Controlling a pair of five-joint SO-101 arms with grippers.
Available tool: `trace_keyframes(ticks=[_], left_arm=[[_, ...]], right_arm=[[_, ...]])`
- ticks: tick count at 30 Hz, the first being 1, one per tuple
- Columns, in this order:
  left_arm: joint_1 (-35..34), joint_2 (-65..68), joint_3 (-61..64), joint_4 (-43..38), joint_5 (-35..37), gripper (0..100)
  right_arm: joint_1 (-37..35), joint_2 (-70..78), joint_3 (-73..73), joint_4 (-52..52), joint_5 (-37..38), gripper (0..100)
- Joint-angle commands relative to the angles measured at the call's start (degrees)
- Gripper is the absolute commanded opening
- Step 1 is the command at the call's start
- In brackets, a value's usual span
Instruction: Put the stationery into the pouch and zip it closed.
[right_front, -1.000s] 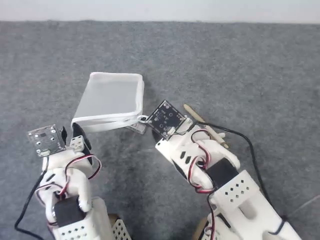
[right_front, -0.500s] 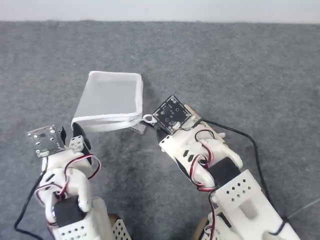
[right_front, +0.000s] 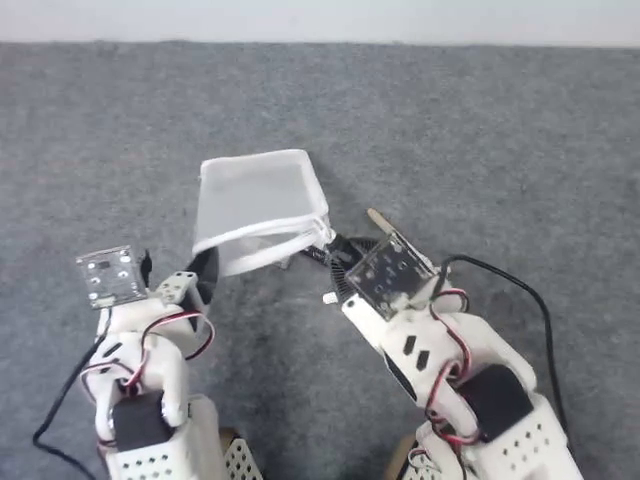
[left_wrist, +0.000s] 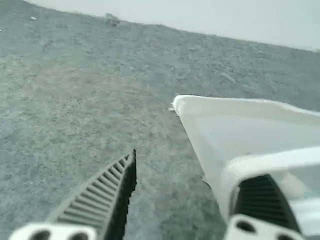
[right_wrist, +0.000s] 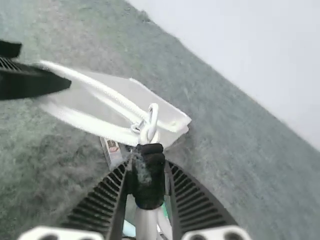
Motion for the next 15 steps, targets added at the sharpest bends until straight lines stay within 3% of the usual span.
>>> trace_keyframes(ticks=[1, 8, 15], left_arm=[[3.16, -0.97, -1.80, 1.23, -3.08, 31], [5.45, -0.97, -0.57, 1.05, -5.54, 30], [5.71, -0.97, -0.84, 0.70, -8.26, 5]], right_arm=[[-2.15, -2.59, -0.79, 0.57, 2.46, 0.6], [-3.12, -3.03, 0.18, 0.48, 2.73, 0.6], [-3.12, -3.03, 0.26, 0.04, 2.73, 0.6]])
